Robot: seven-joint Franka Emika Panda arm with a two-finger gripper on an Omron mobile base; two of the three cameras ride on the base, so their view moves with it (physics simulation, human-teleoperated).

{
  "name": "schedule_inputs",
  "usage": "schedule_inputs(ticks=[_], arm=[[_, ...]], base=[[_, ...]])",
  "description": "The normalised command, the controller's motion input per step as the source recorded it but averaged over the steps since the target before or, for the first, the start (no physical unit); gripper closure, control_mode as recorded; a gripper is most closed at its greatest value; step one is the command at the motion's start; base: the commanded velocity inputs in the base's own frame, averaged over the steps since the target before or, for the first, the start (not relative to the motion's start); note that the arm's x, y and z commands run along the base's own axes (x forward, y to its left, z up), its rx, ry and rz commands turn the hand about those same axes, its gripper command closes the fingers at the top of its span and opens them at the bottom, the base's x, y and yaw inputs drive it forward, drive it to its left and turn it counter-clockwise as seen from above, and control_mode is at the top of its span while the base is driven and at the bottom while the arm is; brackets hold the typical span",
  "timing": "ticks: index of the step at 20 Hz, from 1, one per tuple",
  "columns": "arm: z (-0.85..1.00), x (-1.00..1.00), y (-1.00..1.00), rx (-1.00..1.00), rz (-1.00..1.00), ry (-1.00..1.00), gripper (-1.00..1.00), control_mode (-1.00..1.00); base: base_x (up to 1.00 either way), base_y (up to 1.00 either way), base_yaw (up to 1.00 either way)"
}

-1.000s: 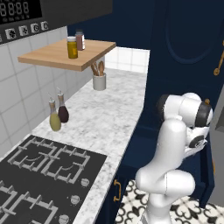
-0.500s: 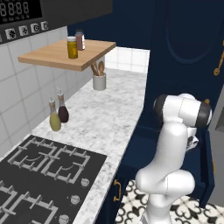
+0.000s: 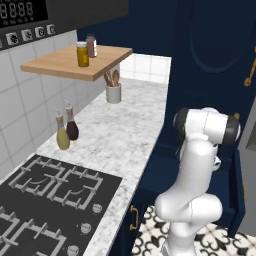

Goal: Take a straw from the drawer in front and place it inside the glass cup on the dining counter.

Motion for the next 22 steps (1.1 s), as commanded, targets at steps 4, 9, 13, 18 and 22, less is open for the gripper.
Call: schedule_inputs(ticks=[4,9,13,18,22], arm=[[-0.25,0.00,0.17,0.00,0.00,0.00,-1.00,-1.00],[-0.38,0.01,0.09,0.00,0.03,0.00,-1.00,-1.00],[-0.44,0.05,0.00,0.01,0.07,0.00,-1.00,-1.00],[-0.41,0.03,0.00,0.02,0.09,0.00,-1.00,-1.00],[-0.51,0.06,0.00,0.00,0.08,0.00,-1.00,-1.00]], base=[[0.00,0.00,0.00],[0.00,0.00,0.00],[0.00,0.00,0.00],[0.00,0.00,0.00],[0.00,0.00,0.00]])
